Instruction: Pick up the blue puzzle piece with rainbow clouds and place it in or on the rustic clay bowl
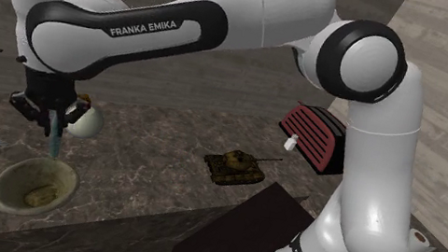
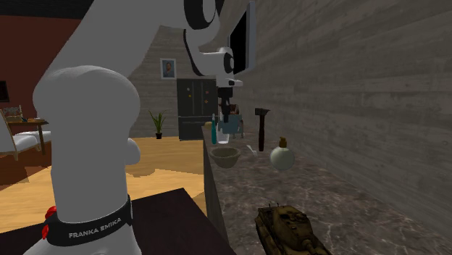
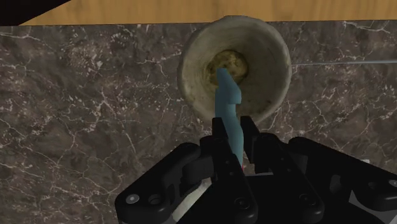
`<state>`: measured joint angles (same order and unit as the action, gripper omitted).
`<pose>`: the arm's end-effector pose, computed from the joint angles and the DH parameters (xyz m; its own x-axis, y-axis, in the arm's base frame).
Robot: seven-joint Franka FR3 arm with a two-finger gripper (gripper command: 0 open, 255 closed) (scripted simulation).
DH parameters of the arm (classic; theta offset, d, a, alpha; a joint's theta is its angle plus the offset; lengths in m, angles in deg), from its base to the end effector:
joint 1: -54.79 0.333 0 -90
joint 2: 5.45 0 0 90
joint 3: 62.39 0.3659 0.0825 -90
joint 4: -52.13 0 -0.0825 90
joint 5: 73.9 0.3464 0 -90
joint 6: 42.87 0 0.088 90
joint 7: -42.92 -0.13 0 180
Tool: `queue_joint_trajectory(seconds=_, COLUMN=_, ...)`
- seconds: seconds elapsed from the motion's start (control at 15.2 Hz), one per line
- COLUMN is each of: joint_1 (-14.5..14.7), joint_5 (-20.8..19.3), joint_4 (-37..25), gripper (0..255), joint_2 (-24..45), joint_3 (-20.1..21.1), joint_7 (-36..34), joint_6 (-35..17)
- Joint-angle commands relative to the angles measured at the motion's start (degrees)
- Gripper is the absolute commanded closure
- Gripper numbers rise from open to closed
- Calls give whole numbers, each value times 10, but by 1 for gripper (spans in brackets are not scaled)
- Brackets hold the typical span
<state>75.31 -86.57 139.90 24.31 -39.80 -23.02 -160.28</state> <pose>0.5424 0.4190 0.4126 0.9386 -0.3442 0.0239 -0.3433 -0.9386 -0.0335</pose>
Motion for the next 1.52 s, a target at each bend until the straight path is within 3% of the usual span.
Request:
queue_joint_trajectory(seconds=0.0, joint_1=26, joint_5=-11, joint_4=-66, gripper=255, joint_2=40, joint_3=-2, joint_7=-16, joint_6=28)
queue_joint_trajectory(seconds=0.13, joint_1=53, joint_5=-22, joint_4=-143, gripper=255, joint_2=84, joint_3=-6, joint_7=-27, joint_6=61)
queue_joint_trajectory(seconds=1.45, joint_1=56, joint_5=-43, joint_4=-85, gripper=255, joint_2=139, joint_3=-21, joint_7=-41, joint_6=-49)
